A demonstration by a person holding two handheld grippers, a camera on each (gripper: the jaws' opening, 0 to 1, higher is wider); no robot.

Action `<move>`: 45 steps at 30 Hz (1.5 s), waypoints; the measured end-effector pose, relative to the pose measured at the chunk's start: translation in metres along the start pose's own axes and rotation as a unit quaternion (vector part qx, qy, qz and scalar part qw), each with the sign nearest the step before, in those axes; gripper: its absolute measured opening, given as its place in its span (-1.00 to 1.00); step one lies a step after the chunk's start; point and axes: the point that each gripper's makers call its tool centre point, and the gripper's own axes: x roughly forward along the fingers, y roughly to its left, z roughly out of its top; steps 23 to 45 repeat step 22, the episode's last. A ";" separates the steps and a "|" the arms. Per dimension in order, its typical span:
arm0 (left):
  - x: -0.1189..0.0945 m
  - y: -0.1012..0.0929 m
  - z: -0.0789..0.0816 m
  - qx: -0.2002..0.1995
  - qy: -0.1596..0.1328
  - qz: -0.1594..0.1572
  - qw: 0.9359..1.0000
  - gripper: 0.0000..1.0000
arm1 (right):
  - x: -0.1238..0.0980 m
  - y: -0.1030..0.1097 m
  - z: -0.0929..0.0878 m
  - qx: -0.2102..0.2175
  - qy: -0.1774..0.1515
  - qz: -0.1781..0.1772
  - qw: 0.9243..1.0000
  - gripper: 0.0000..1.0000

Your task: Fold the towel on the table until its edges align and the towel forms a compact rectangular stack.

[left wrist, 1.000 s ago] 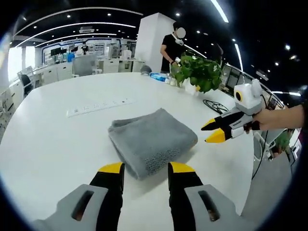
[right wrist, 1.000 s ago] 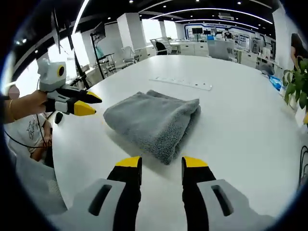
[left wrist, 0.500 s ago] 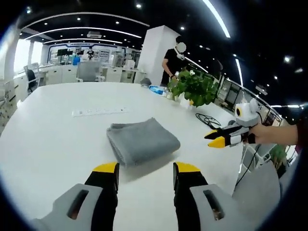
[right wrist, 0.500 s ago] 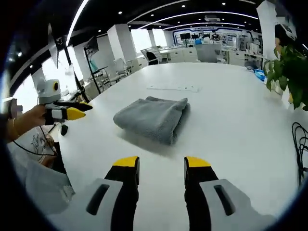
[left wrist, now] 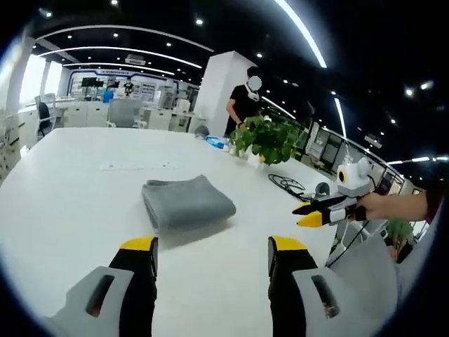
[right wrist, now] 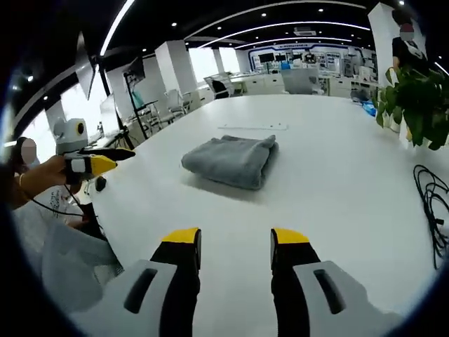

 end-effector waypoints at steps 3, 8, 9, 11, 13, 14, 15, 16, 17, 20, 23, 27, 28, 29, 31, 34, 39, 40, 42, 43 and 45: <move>-0.004 -0.005 -0.010 0.002 0.003 0.003 1.000 0.50 | 0.000 0.008 -0.015 -0.003 0.010 0.008 1.000 -0.22; -0.009 -0.012 -0.019 0.001 -0.003 0.006 1.000 0.67 | -0.009 0.020 -0.025 -0.008 0.004 0.006 1.000 -0.02; -0.010 -0.014 -0.019 0.000 -0.004 0.006 1.000 0.70 | -0.010 0.017 -0.024 -0.008 -0.001 0.003 1.000 0.02; -0.010 -0.015 -0.021 -0.002 -0.006 0.007 1.000 0.75 | -0.013 0.016 -0.024 -0.007 -0.007 -0.002 1.000 0.14; -0.010 -0.017 -0.023 0.001 -0.005 0.008 1.000 0.80 | -0.015 0.014 -0.022 -0.009 -0.017 -0.008 1.000 0.26; -0.011 -0.017 -0.025 0.003 -0.003 0.007 1.000 0.82 | -0.016 0.014 -0.022 -0.008 -0.020 -0.009 1.000 0.29; -0.010 -0.017 -0.026 0.003 -0.002 0.008 1.000 0.84 | -0.017 0.013 -0.022 -0.004 -0.024 -0.010 1.000 0.32; -0.011 -0.018 -0.027 0.004 0.000 0.012 1.000 0.88 | -0.016 0.015 -0.021 0.010 -0.030 -0.008 0.999 0.36; -0.012 -0.014 -0.028 0.008 0.005 0.027 1.000 0.93 | -0.014 0.016 -0.019 0.016 -0.035 -0.006 0.999 0.40; -0.013 -0.011 -0.030 0.004 0.006 0.035 0.999 0.99 | -0.013 0.017 -0.014 0.011 -0.049 -0.013 0.999 0.58; -0.013 -0.009 -0.031 0.004 0.007 0.036 0.999 0.99 | -0.012 0.018 -0.011 0.005 -0.054 -0.017 0.998 0.67; -0.013 -0.009 -0.031 0.004 0.007 0.036 0.999 0.99 | -0.012 0.018 -0.011 0.005 -0.054 -0.017 0.998 0.67; -0.013 -0.009 -0.031 0.004 0.007 0.036 0.999 0.99 | -0.012 0.018 -0.011 0.005 -0.054 -0.017 0.998 0.67; -0.013 -0.009 -0.031 0.004 0.007 0.036 0.999 0.99 | -0.012 0.018 -0.011 0.005 -0.054 -0.017 0.998 0.67; -0.013 -0.009 -0.031 0.004 0.007 0.036 0.999 0.99 | -0.012 0.018 -0.011 0.005 -0.054 -0.017 0.998 0.67; -0.013 -0.009 -0.031 0.004 0.007 0.036 0.999 0.99 | -0.012 0.018 -0.011 0.005 -0.054 -0.017 0.998 0.67; -0.013 -0.009 -0.031 0.004 0.007 0.036 0.999 0.99 | -0.012 0.018 -0.011 0.005 -0.054 -0.017 0.998 0.67; -0.013 -0.009 -0.031 0.004 0.007 0.036 0.999 0.99 | -0.012 0.018 -0.011 0.005 -0.054 -0.017 0.998 0.67; -0.013 -0.009 -0.031 0.004 0.007 0.036 0.999 0.99 | -0.012 0.018 -0.011 0.005 -0.054 -0.017 0.998 0.67; -0.013 -0.009 -0.031 0.004 0.007 0.036 0.999 0.99 | -0.012 0.018 -0.011 0.005 -0.054 -0.017 0.998 0.67; -0.013 -0.009 -0.031 0.004 0.007 0.036 0.999 0.99 | -0.012 0.018 -0.011 0.005 -0.054 -0.017 0.998 0.67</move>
